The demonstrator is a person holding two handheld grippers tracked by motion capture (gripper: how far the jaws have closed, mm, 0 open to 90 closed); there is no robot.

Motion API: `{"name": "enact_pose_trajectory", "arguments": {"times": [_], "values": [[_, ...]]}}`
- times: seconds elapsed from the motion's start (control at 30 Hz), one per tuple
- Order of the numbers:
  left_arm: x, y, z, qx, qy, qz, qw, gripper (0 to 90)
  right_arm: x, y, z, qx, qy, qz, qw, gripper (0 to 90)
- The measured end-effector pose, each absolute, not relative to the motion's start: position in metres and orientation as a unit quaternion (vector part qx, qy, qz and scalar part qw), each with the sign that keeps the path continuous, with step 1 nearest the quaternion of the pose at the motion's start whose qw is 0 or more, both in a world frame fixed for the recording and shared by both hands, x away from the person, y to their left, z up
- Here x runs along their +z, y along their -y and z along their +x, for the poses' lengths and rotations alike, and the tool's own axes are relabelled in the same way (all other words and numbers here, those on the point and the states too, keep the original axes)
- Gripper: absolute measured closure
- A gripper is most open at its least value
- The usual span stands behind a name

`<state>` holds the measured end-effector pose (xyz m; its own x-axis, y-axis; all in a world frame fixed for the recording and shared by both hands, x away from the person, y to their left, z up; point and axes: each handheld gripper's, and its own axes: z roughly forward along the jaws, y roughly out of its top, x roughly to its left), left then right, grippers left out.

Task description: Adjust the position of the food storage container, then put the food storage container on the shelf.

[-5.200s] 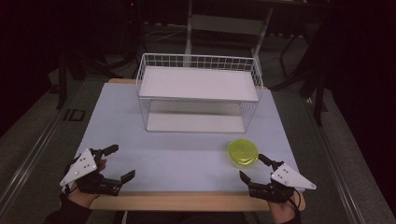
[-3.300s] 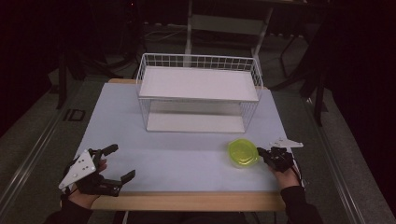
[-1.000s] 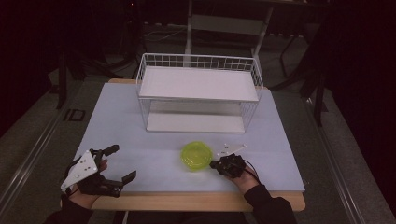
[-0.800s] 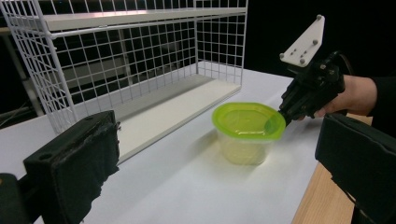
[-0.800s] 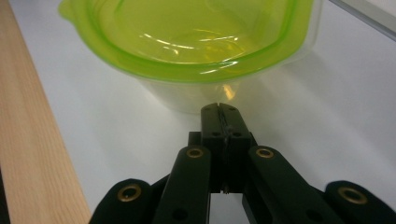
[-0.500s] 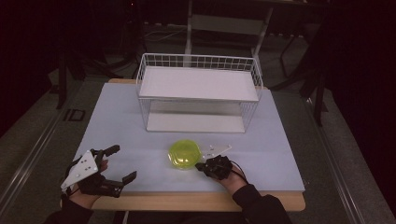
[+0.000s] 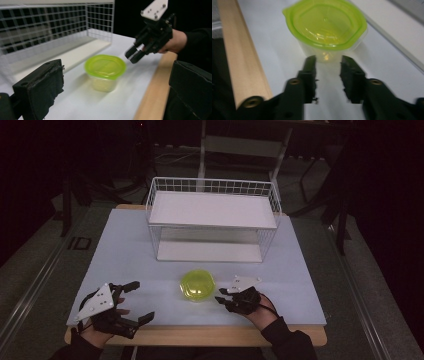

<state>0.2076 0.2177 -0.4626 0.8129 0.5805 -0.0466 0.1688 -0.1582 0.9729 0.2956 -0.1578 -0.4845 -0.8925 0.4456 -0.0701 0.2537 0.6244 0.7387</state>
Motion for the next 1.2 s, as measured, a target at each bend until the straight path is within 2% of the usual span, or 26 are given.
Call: {"name": "enact_pose_trajectory", "arguments": {"times": [0.13,0.33,0.4,0.57,0.73,0.87,0.97,1.03,1.2], "values": [[-0.46,-0.211,0.207,0.18,-0.262,0.746,0.586,0.3,-0.473,0.164,0.292,0.397,-0.887,0.199,0.129,51.3],[-0.448,-0.206,0.207,0.156,-0.298,0.725,0.6,0.3,-0.456,0.171,0.286,0.415,-0.874,0.202,0.149,51.5],[-0.442,-0.203,0.208,0.158,-0.315,0.721,0.597,0.3,-0.451,0.172,0.286,0.425,-0.869,0.201,0.152,49.1],[-0.431,-0.191,0.215,0.147,-0.32,0.717,0.601,0.3,-0.442,0.173,0.295,0.442,-0.857,0.225,0.139,46.3],[-0.427,-0.172,0.23,0.14,-0.338,0.73,0.578,0.3,-0.437,0.168,0.312,0.434,-0.857,0.252,0.114,37.0],[-0.428,-0.164,0.24,0.12,-0.352,0.725,0.58,7.2,-0.435,0.163,0.322,0.428,-0.861,0.257,0.098,42.5],[-0.436,-0.158,0.256,0.089,-0.389,0.716,0.573,8.4,-0.434,0.159,0.335,0.421,-0.866,0.264,0.056,52.9],[-0.442,-0.158,0.264,0.057,-0.418,0.7,0.576,15.0,-0.434,0.158,0.341,0.419,-0.864,0.276,0.029,55.3],[-0.463,-0.149,0.279,0.009,-0.463,0.693,0.553,15.7,-0.442,0.157,0.354,0.411,-0.855,0.317,-0.015,58.2]]}}
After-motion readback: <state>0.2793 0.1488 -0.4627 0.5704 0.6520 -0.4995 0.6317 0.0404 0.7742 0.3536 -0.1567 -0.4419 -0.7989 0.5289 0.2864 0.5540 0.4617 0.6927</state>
